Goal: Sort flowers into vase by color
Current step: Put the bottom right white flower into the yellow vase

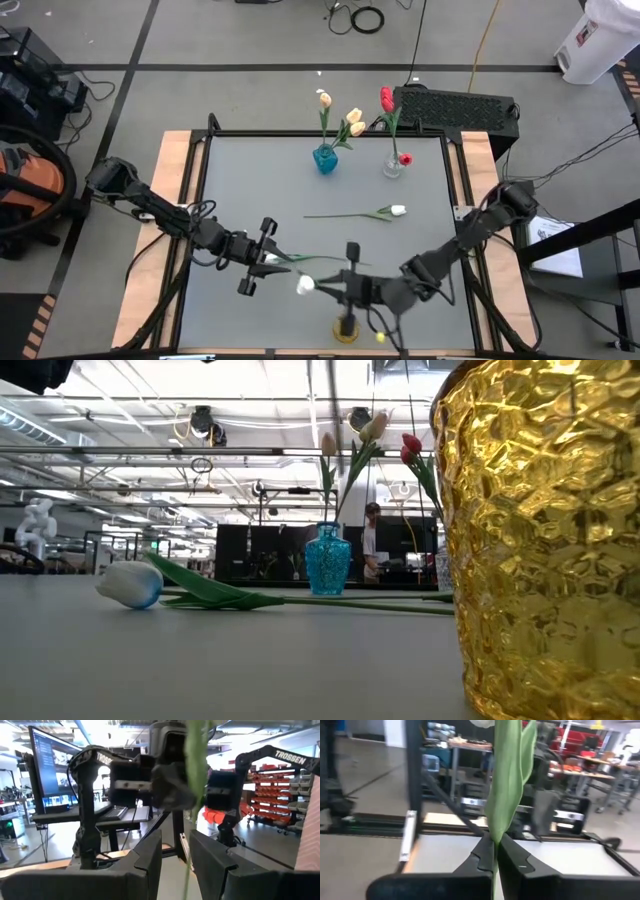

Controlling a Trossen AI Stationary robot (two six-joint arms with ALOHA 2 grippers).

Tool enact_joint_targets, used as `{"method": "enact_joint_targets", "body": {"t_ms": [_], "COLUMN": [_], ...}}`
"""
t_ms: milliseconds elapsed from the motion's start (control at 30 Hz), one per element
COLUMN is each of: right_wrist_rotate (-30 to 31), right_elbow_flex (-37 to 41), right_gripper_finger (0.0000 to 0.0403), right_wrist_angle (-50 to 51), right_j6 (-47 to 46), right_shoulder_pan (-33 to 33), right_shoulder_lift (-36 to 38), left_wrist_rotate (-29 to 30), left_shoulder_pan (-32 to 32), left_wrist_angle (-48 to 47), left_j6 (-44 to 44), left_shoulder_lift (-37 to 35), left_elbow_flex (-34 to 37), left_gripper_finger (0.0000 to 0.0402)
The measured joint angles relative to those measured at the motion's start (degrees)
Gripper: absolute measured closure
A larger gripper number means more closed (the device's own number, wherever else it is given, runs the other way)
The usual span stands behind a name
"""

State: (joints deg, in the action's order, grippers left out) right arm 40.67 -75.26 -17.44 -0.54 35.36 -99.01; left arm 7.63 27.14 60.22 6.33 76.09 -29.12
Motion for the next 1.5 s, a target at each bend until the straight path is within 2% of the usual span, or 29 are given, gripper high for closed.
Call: {"method": "enact_joint_targets", "body": {"t_ms": [133, 233, 400, 500, 633, 833, 1000, 1233, 1367, 1500], "right_wrist_rotate": [2.4, 12.0, 32.6, 38.9, 43.1, 42.7, 35.2, 28.3, 28.0, 27.9], "right_elbow_flex": [0.0, 0.0, 0.0, 0.0, 0.0, 0.0, 0.0, 0.0, 0.0, 0.0], "right_gripper_finger": [0.0403, 0.0403, 0.0403, 0.0403, 0.0403, 0.0403, 0.0403, 0.0403, 0.0403, 0.0403], "right_wrist_angle": [-0.8, -1.5, -1.7, -1.6, -1.6, -1.3, -2.8, -10.3, -14.9, -15.1], "right_j6": [-0.1, 1.8, 3.0, 1.8, -1.9, -5.6, -6.2, -1.2, 1.2, -0.3], "right_shoulder_pan": [4.2, 8.3, 14.2, 16.7, 18.9, 21.5, 21.3, 18.5, 18.3, 18.4], "right_shoulder_lift": [1.1, 1.5, 2.1, 2.1, 2.1, 1.8, -0.4, -1.9, -1.9, -1.9], "left_wrist_rotate": [0.3, 0.3, 0.4, 0.9, 2.0, 2.1, 2.1, 2.1, 2.1, 2.1], "left_shoulder_pan": [0.0, 0.0, 0.0, 0.0, 0.0, 0.0, 0.0, 0.0, 0.0, 0.0], "left_wrist_angle": [-0.7, -1.5, -3.7, -4.9, -8.9, -14.2, -14.0, -14.0, -14.0, -14.0], "left_j6": [-0.2, -2.0, -3.3, -4.5, -4.6, -4.3, -4.1, -4.5, -5.6, -5.9], "left_shoulder_lift": [0.0, 0.0, 0.0, 0.0, 0.0, 0.0, 0.0, 0.0, 0.0, 0.0], "left_elbow_flex": [0.0, 0.0, 0.0, 0.0, 0.0, 0.0, 0.0, 0.0, 0.0, 0.0], "left_gripper_finger": [0.0295, 0.0295, 0.0295, 0.0295, 0.0295, 0.0295, 0.0295, 0.0295, 0.0295, 0.0295]}}
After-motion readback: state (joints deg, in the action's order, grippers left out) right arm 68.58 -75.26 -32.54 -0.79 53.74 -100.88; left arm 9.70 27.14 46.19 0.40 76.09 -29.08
